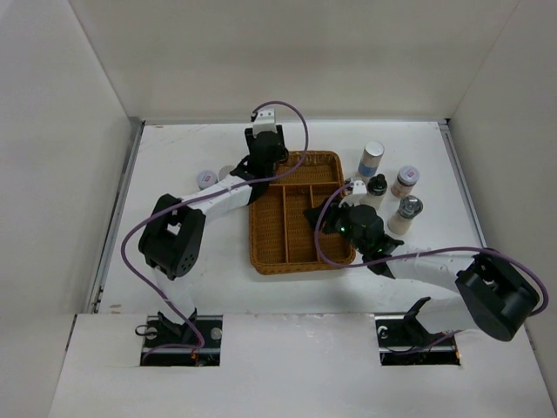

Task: Organize the condiment bottles

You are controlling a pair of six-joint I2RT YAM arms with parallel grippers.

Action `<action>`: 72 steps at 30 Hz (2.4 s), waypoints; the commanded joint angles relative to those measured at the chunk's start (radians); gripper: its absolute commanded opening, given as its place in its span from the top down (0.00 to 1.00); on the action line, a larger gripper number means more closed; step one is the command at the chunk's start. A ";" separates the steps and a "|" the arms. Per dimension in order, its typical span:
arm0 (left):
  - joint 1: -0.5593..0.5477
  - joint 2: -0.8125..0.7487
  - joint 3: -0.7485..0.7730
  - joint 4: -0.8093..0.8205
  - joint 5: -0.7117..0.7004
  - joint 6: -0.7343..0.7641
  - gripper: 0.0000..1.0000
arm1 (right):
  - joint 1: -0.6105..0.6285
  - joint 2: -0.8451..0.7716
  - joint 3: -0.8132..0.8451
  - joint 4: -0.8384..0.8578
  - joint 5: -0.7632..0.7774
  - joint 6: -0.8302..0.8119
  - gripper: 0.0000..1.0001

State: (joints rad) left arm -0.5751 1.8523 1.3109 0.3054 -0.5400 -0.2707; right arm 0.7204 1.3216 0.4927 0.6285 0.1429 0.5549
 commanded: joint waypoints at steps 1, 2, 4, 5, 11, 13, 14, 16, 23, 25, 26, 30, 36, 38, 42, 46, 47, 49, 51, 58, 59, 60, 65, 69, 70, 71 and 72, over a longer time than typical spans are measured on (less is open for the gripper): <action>-0.007 -0.077 -0.041 0.092 -0.037 -0.019 0.52 | -0.020 -0.012 -0.002 0.036 0.008 0.005 0.45; -0.009 -0.090 -0.050 0.095 -0.038 -0.018 0.48 | -0.017 -0.016 -0.002 0.034 0.004 0.005 0.45; -0.010 -0.114 -0.065 0.100 -0.041 -0.018 0.38 | -0.014 -0.027 -0.003 0.031 0.015 -0.001 0.44; -0.013 -0.134 -0.071 0.100 -0.044 -0.018 0.33 | -0.017 -0.025 -0.005 0.034 0.017 -0.001 0.44; -0.007 -0.333 -0.174 0.092 -0.054 -0.010 0.08 | -0.017 -0.024 -0.002 0.026 0.017 -0.004 0.43; 0.005 -0.416 -0.223 0.071 -0.058 -0.013 0.08 | -0.023 -0.013 -0.003 0.028 0.017 0.007 0.43; 0.011 -0.454 -0.251 0.052 -0.060 -0.016 0.09 | -0.025 -0.012 0.001 0.020 0.015 0.007 0.43; 0.022 -0.524 -0.312 0.006 -0.063 -0.027 0.13 | -0.020 -0.021 0.003 0.020 0.017 0.002 0.42; 0.047 -0.570 -0.423 -0.184 -0.049 -0.085 0.17 | -0.019 -0.007 0.006 0.030 0.009 0.007 0.41; 0.047 -0.555 -0.433 -0.196 -0.060 -0.085 0.17 | -0.019 -0.001 0.004 0.036 0.017 0.004 0.41; 0.051 -0.548 -0.438 -0.199 -0.061 -0.085 0.16 | -0.019 0.005 0.004 0.036 0.012 0.010 0.40; 0.071 -0.510 -0.455 -0.178 -0.069 -0.088 0.15 | -0.019 0.005 0.015 0.019 -0.008 0.007 0.40; 0.123 -0.429 -0.444 -0.123 -0.046 -0.090 0.16 | -0.019 0.010 0.015 0.020 -0.008 0.010 0.40; 0.134 -0.406 -0.435 -0.098 -0.023 -0.091 0.18 | -0.019 0.004 0.014 0.026 -0.002 0.004 0.39; 0.145 -0.380 -0.412 -0.080 -0.005 -0.088 0.31 | -0.019 0.011 0.017 0.019 -0.011 0.011 0.40; 0.137 -0.404 -0.415 -0.065 -0.003 -0.087 0.56 | -0.019 -0.002 0.009 0.030 -0.002 0.007 0.39; 0.133 -0.422 -0.417 -0.068 -0.008 -0.084 0.60 | -0.019 0.007 0.010 0.030 -0.009 0.011 0.40; 0.116 -0.473 -0.429 -0.068 -0.024 -0.078 0.66 | -0.019 0.014 0.020 0.019 -0.012 0.011 0.40; 0.100 -0.533 -0.440 -0.068 -0.049 -0.071 0.69 | -0.017 0.005 0.018 0.025 -0.012 0.007 0.40; 0.030 -0.683 -0.394 -0.100 -0.058 -0.035 0.70 | -0.017 0.001 0.010 0.031 -0.002 0.014 0.40; 0.015 -0.686 -0.380 -0.113 -0.058 -0.035 0.70 | -0.017 0.004 0.009 0.033 -0.002 0.019 0.40; -0.004 -0.686 -0.368 -0.127 -0.058 -0.038 0.70 | -0.017 0.008 0.007 0.033 -0.003 0.019 0.40; -0.100 -0.628 -0.358 -0.121 -0.045 -0.065 0.69 | -0.023 -0.013 -0.002 0.036 0.006 0.020 0.40; -0.157 -0.558 -0.351 -0.106 -0.028 -0.100 0.69 | -0.026 -0.019 -0.002 0.022 0.009 0.022 0.40; -0.163 -0.541 -0.355 -0.092 -0.032 -0.107 0.69 | -0.025 -0.021 -0.002 0.022 0.011 0.019 0.40; -0.168 -0.522 -0.355 -0.085 -0.032 -0.108 0.69 | -0.028 -0.019 -0.002 0.022 0.011 0.019 0.40; -0.171 -0.507 -0.357 -0.078 -0.035 -0.110 0.69 | -0.028 -0.012 -0.002 0.022 0.011 0.022 0.40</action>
State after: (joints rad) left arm -0.7383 1.3437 0.9077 0.1215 -0.5659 -0.3527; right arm 0.6994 1.3289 0.4908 0.6201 0.1467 0.5663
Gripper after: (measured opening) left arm 0.574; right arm 0.600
